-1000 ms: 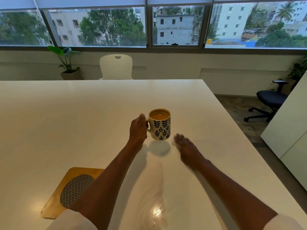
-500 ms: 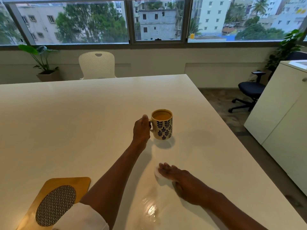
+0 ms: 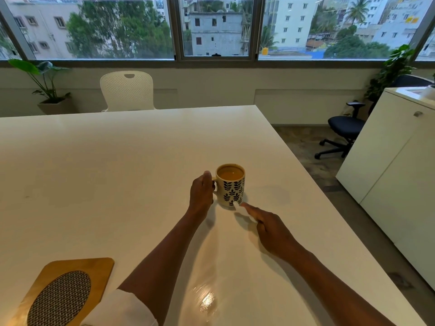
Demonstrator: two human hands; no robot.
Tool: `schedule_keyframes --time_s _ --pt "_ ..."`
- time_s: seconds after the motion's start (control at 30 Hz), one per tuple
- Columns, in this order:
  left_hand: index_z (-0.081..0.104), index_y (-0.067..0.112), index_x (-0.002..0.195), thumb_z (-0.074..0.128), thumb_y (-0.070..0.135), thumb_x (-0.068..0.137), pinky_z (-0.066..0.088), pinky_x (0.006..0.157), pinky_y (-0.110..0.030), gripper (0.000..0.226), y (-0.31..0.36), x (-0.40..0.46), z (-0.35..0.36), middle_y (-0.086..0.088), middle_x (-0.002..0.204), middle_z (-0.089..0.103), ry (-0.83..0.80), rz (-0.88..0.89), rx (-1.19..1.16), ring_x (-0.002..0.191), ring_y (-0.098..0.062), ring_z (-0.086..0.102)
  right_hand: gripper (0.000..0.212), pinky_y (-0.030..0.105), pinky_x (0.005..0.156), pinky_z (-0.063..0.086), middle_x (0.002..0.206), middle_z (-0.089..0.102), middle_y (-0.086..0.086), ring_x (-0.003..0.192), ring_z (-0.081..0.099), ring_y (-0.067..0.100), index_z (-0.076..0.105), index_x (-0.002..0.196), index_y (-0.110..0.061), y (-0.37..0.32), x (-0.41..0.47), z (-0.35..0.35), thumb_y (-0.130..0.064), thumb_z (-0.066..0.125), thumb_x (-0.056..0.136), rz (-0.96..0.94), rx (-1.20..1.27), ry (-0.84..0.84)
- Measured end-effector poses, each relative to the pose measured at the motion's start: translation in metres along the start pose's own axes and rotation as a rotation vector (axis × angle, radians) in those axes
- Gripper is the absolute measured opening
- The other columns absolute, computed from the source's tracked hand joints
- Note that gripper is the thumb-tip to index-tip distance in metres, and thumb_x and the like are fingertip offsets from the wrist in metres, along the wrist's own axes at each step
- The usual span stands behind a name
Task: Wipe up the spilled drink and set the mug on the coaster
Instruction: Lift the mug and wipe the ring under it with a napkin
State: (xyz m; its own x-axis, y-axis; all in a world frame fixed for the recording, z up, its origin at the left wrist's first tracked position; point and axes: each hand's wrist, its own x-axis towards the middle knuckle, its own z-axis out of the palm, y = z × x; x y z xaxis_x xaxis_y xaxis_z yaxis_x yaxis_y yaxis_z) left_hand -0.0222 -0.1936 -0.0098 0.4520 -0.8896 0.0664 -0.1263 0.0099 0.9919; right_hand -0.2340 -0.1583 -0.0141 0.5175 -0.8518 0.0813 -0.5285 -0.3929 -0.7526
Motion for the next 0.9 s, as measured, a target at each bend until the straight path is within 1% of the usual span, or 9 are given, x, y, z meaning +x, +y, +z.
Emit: schedule_keyframes --time_s 0.1,0.2,0.33,0.47,0.6,0.67,0.77,0.83,0.9 --pt "0.041 0.015 0.063 0.031 0.038 0.105 0.026 0.039 -0.020 0.048 -0.005 0.002 0.002 0.002 0.057 0.040 -0.010 0.003 -0.011 0.042 -0.004 0.032 0.066 -0.007 0.099 0.020 0.139 0.047 -0.010 0.128 0.040 -0.002 0.047 0.143 -0.019 0.004 0.000 0.001 0.016 0.037 0.087 -0.015 -0.001 0.006" --pt "0.042 0.016 0.063 0.032 0.038 0.105 0.028 0.039 -0.019 0.049 -0.008 0.003 0.003 0.004 0.055 0.041 -0.019 0.006 -0.009 0.043 -0.005 0.033 0.068 -0.005 0.101 0.022 0.136 0.047 -0.014 0.127 0.041 -0.003 0.048 0.141 -0.022 0.006 0.000 0.002 0.017 0.038 0.086 -0.039 0.003 0.010" --pt "0.043 0.016 0.064 0.032 0.038 0.105 0.029 0.040 -0.020 0.048 -0.010 0.003 0.002 0.003 0.057 0.042 -0.035 0.019 -0.005 0.044 -0.005 0.036 0.066 -0.004 0.103 0.018 0.144 0.049 -0.003 0.132 0.041 0.003 0.048 0.142 -0.019 0.010 0.002 0.008 0.016 0.039 0.088 -0.036 -0.038 0.011" --pt "0.043 0.014 0.067 0.031 0.036 0.106 0.030 0.041 -0.022 0.046 -0.011 0.000 0.002 0.000 0.058 0.044 -0.028 0.054 0.041 0.046 -0.007 0.036 0.065 -0.006 0.102 0.011 0.151 0.040 0.002 0.137 0.029 0.003 0.045 0.144 -0.021 0.013 -0.001 0.013 0.016 0.039 0.091 -0.025 -0.062 0.019" --pt "0.044 0.010 0.070 0.031 0.029 0.106 0.031 0.055 -0.032 0.043 -0.008 -0.003 0.001 -0.006 0.063 0.047 -0.018 0.096 0.088 0.055 -0.015 0.039 0.064 -0.009 0.099 0.010 0.152 0.041 0.006 0.139 0.029 0.006 0.046 0.143 -0.022 0.011 -0.002 0.017 0.015 0.040 0.092 -0.032 -0.079 0.038" --pt "0.051 0.003 0.078 0.032 0.027 0.106 0.035 0.060 -0.034 0.042 -0.008 -0.005 -0.002 -0.014 0.072 0.056 -0.002 0.108 0.125 0.063 -0.019 0.046 0.058 0.001 0.107 0.016 0.150 0.044 0.007 0.142 0.035 0.017 0.048 0.142 -0.024 0.009 -0.004 0.021 0.011 0.041 0.095 -0.037 -0.089 0.044" --pt "0.058 0.004 0.092 0.038 0.025 0.104 0.040 0.066 -0.027 0.032 -0.017 -0.011 -0.019 -0.014 0.090 0.063 0.055 0.190 0.329 0.072 -0.016 0.054 0.059 0.034 0.118 0.025 0.154 0.040 0.006 0.145 0.032 0.025 0.045 0.145 -0.022 0.006 -0.006 0.030 0.010 0.043 0.095 -0.041 -0.172 0.044" --pt "0.060 0.010 0.099 0.041 0.025 0.102 0.044 0.073 -0.024 0.024 -0.030 -0.021 -0.041 -0.007 0.100 0.063 0.046 0.239 0.615 0.084 -0.016 0.058 0.064 0.040 0.118 0.025 0.155 0.039 0.006 0.146 0.029 0.029 0.042 0.147 -0.018 0.004 -0.004 0.036 0.015 0.042 0.091 -0.050 -0.267 0.046" --pt "0.061 0.019 0.109 0.040 0.025 0.098 0.046 0.086 -0.031 0.024 -0.046 -0.035 -0.065 0.001 0.114 0.063 0.017 0.333 0.902 0.102 -0.017 0.057 0.067 0.040 0.120 0.022 0.156 0.036 0.008 0.148 0.024 0.031 0.037 0.149 -0.013 -0.001 -0.002 0.040 0.015 0.039 0.088 -0.039 -0.352 0.044"
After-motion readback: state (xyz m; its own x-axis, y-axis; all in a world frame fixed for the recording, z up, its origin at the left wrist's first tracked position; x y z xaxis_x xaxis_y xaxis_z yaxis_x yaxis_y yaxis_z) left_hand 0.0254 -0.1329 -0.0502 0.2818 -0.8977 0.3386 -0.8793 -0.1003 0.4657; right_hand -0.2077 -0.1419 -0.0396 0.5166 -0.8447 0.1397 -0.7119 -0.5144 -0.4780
